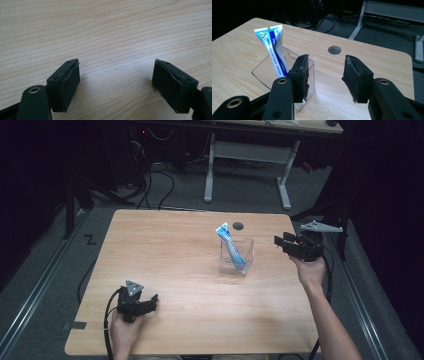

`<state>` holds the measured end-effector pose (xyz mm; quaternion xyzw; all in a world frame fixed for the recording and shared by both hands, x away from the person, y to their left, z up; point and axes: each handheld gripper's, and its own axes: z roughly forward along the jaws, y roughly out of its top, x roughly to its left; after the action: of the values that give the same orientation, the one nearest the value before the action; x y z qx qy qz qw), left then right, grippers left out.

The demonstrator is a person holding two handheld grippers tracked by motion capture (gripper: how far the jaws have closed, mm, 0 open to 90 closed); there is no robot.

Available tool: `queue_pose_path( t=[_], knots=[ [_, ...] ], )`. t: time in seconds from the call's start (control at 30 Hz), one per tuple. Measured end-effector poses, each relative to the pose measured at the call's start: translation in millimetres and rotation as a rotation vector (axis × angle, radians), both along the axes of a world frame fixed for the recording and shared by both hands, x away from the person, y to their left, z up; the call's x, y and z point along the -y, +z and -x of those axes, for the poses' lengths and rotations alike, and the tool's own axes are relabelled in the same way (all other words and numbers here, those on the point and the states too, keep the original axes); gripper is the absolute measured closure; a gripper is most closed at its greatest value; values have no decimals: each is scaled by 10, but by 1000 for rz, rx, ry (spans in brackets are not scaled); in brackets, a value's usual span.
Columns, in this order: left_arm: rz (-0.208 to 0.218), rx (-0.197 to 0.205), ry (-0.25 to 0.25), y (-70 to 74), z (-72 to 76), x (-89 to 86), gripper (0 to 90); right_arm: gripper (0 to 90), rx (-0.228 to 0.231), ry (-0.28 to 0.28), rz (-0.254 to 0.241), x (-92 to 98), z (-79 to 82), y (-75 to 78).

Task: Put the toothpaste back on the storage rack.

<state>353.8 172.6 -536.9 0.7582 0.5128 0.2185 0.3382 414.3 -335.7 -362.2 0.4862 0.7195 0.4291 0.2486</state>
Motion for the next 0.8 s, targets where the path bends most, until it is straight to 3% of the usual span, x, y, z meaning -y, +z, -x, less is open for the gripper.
queue_pose_path(
  t=[0.8],
  knots=[
    [2, 1, 0, -1, 0, 1, 225, 547, -8, -46, -32, 244, 232, -133]
  ],
)
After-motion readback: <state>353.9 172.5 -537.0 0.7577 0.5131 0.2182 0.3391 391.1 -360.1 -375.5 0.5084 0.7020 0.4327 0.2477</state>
